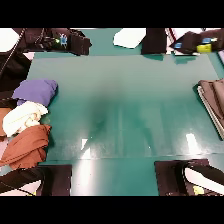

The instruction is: Fold the shirts.

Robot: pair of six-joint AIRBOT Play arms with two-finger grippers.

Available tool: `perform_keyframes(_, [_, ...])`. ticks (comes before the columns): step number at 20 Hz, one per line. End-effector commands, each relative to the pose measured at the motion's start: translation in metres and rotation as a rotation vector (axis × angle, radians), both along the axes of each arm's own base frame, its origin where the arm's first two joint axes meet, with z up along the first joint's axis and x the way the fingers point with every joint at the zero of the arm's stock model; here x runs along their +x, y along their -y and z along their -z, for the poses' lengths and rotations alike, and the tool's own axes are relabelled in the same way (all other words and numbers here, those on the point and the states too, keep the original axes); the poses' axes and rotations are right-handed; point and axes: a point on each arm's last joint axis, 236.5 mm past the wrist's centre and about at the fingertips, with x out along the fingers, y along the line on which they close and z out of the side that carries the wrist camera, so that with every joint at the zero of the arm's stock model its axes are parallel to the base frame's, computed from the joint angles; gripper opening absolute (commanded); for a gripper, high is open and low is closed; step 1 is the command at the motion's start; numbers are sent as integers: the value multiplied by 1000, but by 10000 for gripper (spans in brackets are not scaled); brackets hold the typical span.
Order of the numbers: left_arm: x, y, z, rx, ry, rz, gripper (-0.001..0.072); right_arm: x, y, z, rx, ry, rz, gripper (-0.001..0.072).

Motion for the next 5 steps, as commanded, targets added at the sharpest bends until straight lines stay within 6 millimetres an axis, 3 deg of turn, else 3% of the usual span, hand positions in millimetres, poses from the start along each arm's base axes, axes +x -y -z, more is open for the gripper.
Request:
perform_keyframes(1, [0, 0, 0, -1, 0, 0, 30, -20, -54, -4, -21, 48, -153, 15])
perform_keyframes(5, [0, 0, 0, -1, 0, 0, 31, -25, -61, -3, -20, 42, -174, 15])
